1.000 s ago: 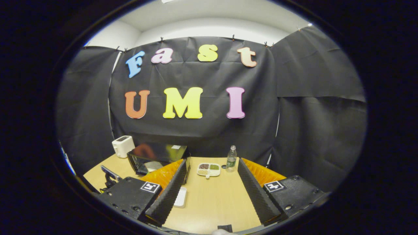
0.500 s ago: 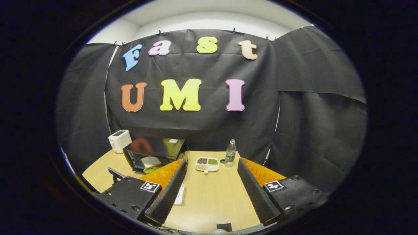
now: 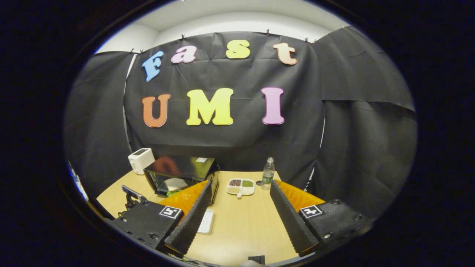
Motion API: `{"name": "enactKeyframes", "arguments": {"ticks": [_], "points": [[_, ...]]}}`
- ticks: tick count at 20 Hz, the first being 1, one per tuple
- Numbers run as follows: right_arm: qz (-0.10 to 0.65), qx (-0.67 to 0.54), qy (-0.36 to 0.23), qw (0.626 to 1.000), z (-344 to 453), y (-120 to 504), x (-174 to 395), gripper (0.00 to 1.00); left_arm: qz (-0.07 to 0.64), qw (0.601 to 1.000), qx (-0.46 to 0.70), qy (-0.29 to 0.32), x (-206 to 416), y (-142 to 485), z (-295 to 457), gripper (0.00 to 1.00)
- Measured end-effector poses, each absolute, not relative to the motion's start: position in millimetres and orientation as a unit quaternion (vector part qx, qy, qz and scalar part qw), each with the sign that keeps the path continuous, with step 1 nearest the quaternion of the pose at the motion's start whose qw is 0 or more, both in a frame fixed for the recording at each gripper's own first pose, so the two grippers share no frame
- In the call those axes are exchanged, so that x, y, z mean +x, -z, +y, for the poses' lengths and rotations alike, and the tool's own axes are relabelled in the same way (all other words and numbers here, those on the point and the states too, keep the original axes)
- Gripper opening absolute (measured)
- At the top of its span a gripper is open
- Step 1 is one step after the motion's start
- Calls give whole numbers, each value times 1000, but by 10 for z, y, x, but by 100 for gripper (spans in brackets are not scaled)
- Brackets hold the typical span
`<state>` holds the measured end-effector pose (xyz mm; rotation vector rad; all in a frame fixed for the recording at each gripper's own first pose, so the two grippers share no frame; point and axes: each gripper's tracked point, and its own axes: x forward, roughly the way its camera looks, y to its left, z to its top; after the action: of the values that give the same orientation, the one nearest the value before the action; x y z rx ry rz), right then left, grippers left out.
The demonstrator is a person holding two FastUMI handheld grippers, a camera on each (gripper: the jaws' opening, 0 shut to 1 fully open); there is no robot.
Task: Open the electric oven with the left hand, put the food in, and close the electric oven.
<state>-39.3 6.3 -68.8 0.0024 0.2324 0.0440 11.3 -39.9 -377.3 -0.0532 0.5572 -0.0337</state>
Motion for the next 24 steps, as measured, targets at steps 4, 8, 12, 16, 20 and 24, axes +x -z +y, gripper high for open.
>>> {"name": "enactKeyframes", "arguments": {"ticks": [4, 8, 12, 16, 20, 24], "points": [[119, 16, -30, 992, -8, 736, -352, 96, 270, 963, -21, 10, 128, 3653, -387, 95], [113, 20, -33, 993, -79, 735, -342, 95, 258, 966, -21, 5, 190, 3421, -383, 95], [108, 22, -34, 993, -121, 720, -325, 95, 236, 972, -20, 10, 352, 3096, -412, 92], [103, 30, -24, 994, -187, 707, -303, 96, 220, 975, -22, 17, 555, 2848, -460, 95], [98, 30, -10, 995, -263, 672, -283, 96, 201, 979, 6, 17, 825, 2635, -444, 96], [99, 28, 0, 995, -291, 671, -284, 95, 186, 982, 12, 20, 1098, 2494, -426, 96]]}}
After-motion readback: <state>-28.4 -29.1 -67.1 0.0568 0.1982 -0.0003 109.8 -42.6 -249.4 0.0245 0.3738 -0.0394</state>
